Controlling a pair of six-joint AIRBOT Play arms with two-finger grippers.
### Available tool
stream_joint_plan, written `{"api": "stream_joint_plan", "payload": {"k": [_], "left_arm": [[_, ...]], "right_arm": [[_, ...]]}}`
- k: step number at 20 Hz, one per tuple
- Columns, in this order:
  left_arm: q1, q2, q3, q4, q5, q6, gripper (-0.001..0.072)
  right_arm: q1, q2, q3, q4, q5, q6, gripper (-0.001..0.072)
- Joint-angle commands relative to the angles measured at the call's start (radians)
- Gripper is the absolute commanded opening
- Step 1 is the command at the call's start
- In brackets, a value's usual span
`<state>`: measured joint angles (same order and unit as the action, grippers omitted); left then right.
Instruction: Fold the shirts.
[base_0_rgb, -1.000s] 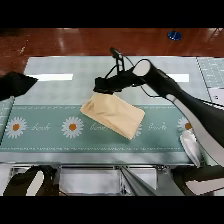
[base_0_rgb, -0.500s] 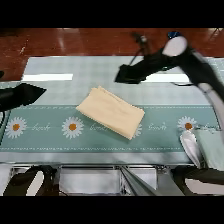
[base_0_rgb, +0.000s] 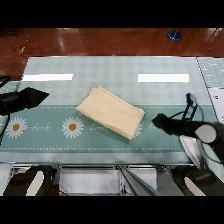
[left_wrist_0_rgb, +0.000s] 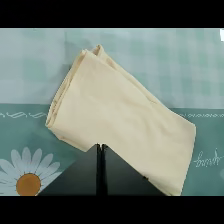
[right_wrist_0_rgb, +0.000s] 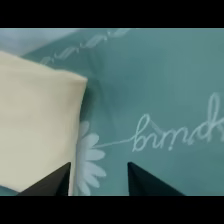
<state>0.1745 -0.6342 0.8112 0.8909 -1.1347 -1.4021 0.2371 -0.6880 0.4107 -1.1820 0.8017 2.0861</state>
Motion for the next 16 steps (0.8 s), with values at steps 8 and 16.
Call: {"api": "stream_joint_plan", "payload": {"k": [8, 16], "left_arm": [[0.0, 0.0, -0.039, 0.0, 0.0, 0.003, 0.0028], [0.0, 0.0, -0.039, 0.0, 0.0, 0.003, 0.0028]], "right_arm": [[0.025, -0.489, -0.031, 0.928, -0.15, -0.752, 0.041], [0.024, -0.738, 0.392, 0.966, 0.104, -0.986, 0.0019]]}}
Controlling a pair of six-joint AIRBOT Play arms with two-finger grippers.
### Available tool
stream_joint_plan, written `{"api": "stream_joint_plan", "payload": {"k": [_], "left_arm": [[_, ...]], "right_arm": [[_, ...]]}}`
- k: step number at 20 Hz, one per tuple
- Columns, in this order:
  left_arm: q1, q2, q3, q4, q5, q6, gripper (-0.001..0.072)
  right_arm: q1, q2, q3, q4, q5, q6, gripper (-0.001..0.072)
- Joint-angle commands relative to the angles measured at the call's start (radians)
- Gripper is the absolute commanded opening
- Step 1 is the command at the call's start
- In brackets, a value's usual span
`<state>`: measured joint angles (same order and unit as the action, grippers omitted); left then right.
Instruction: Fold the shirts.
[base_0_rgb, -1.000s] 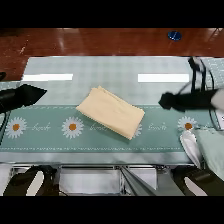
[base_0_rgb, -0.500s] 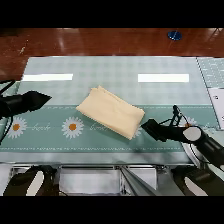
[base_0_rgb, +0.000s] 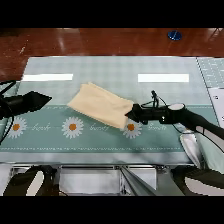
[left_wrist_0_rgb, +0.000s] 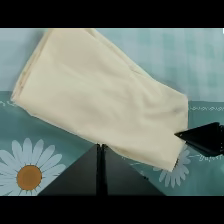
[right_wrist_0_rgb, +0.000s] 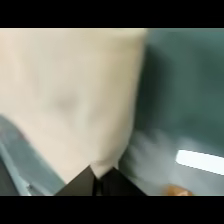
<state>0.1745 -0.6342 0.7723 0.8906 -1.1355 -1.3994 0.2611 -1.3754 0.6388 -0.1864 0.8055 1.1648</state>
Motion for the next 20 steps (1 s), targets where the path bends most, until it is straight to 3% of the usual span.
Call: {"api": "stream_joint_plan", "payload": {"k": [1, 5, 9, 14, 20], "left_arm": [[0.0, 0.0, 0.0, 0.0, 0.001, 0.0, 0.0028], [0.0, 0.0, 0.0, 0.0, 0.001, 0.0, 0.0028], [0.0, 0.0, 0.0, 0.0, 0.009, 0.0, 0.0029], [0.0, 0.0, 0.0, 0.0, 0.038, 0.0, 0.0029], [-0.004, 0.0, 0.0, 0.0, 0.06, 0.014, 0.0029]], "right_arm": [[-0.001, -0.047, 0.251, -0.135, 0.116, 0.006, 0.0019], [-0.006, -0.002, 0.618, -0.589, 0.205, 0.293, 0.0019], [-0.075, 0.043, 0.932, -0.819, 0.384, 0.43, 0.0019], [-0.293, 0.174, 1.044, -0.879, 0.536, 0.545, 0.0019], [-0.743, 0.358, 1.044, -0.892, 0.788, 0.644, 0.0018]]}}
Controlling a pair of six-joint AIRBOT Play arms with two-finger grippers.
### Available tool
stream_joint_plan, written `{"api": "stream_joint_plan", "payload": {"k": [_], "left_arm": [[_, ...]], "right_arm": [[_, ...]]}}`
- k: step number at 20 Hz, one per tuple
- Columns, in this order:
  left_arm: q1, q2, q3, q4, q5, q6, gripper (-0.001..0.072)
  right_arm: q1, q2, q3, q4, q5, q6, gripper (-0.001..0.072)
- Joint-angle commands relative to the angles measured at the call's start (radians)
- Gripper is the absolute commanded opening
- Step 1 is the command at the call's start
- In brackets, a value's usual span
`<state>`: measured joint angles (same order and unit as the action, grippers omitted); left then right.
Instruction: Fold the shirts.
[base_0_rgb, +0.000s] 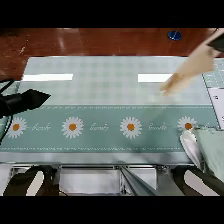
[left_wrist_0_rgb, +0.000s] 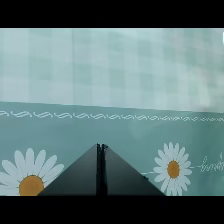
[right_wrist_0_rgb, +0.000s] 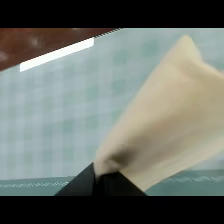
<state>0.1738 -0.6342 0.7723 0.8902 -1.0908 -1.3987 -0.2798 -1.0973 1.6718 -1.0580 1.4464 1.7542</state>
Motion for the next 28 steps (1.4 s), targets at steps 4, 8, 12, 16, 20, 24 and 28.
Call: {"api": "stream_joint_plan", "payload": {"k": [4, 8, 12, 16, 20, 24, 28], "left_arm": [[-0.075, 0.0, 0.0, 0.001, 0.056, 0.024, 0.0028], [-0.148, 0.0, -0.001, 0.001, 0.089, 0.026, 0.0028], [-0.158, 0.0, 0.0, 0.001, 0.097, 0.026, 0.0028], [-0.158, -0.003, 0.0, 0.001, 0.1, 0.026, 0.0028], [-0.157, -0.025, 0.0, 0.001, 0.138, 0.026, 0.0028], [-0.153, -0.081, 0.006, 0.001, 0.164, 0.026, 0.0028], [-0.123, -0.194, 0.186, 0.0, 0.16, 0.026, 0.0028]], "right_arm": [[-0.517, 0.152, 0.006, -0.122, 0.374, 0.034, 0.0017], [-0.787, 0.266, -0.093, -0.302, 0.413, -0.047, 0.0017], [-0.961, 0.415, -0.357, -0.473, 0.413, -0.093, 0.0019], [-0.965, 0.549, -0.585, -0.673, 0.412, -0.042, 0.002], [-0.964, 0.558, -0.661, -0.697, 0.397, -0.021, 0.0419], [-0.964, 0.434, -0.57, -0.42, 0.306, -0.087, 0.0407], [-0.899, 0.186, -0.249, 0.145, 0.204, -0.089, 0.0039]]}}
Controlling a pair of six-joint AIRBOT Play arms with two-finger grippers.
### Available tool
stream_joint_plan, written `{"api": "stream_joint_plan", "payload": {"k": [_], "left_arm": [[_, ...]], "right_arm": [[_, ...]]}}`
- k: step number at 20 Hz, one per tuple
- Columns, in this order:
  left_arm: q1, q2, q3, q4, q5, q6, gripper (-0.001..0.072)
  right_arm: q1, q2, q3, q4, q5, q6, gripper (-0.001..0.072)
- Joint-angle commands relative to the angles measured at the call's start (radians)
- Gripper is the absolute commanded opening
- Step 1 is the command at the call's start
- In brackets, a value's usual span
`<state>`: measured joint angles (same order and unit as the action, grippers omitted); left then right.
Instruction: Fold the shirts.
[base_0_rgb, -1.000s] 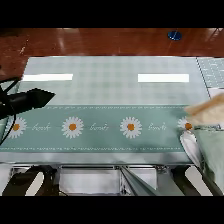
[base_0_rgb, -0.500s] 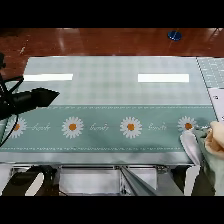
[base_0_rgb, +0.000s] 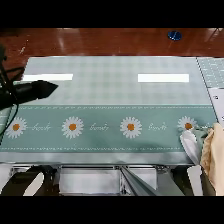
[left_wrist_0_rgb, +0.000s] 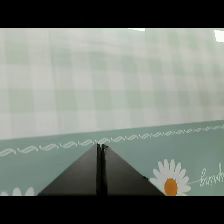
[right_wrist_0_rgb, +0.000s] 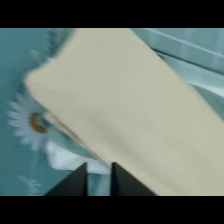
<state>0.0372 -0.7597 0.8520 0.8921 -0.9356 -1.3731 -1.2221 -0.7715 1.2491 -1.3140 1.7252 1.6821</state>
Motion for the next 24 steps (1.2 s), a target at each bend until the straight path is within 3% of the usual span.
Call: {"api": "stream_joint_plan", "payload": {"k": [1, 2, 4, 7, 8, 10, 12, 14, 24], "left_arm": [[0.007, -0.113, 0.199, -0.007, -0.008, 0.0, 0.0028], [-0.008, -0.161, 0.298, -0.012, -0.027, 0.0, 0.0027], [-0.068, -0.274, 0.512, -0.012, -0.085, 0.0, 0.0027], [-0.191, -0.408, 0.701, 0.021, -0.212, -0.023, 0.0027], [-0.234, -0.426, 0.689, 0.091, -0.235, -0.038, 0.0027], [-0.322, -0.444, 0.566, 0.356, -0.241, -0.153, 0.0028], [-0.34, -0.462, 0.412, 0.502, -0.221, -0.266, 0.0028], [-0.322, -0.469, 0.362, 0.494, -0.221, -0.267, 0.0028], [-0.299, -0.475, 0.383, 0.496, -0.199, -0.263, 0.0028]], "right_arm": [[0.129, -0.196, 0.248, 0.534, -0.124, -0.039, 0.0019], [0.243, -0.242, 0.309, 0.595, -0.174, -0.039, 0.0019], [0.551, -0.307, 0.379, 0.524, -0.279, -0.092, 0.0019], [1.065, -0.384, 0.371, 0.082, -0.336, -0.097, 0.0019], [1.224, -0.416, 0.345, -0.093, -0.335, -0.091, 0.0019], [1.429, -0.472, 0.242, -0.33, -0.358, -0.024, 0.0018], [1.483, -0.522, 0.109, -0.362, -0.4, 0.039, 0.0018], [1.474, -0.558, 0.022, -0.343, -0.415, 0.086, 0.0018], [1.474, -0.546, 0.01, -0.372, -0.429, 0.086, 0.0019]]}}
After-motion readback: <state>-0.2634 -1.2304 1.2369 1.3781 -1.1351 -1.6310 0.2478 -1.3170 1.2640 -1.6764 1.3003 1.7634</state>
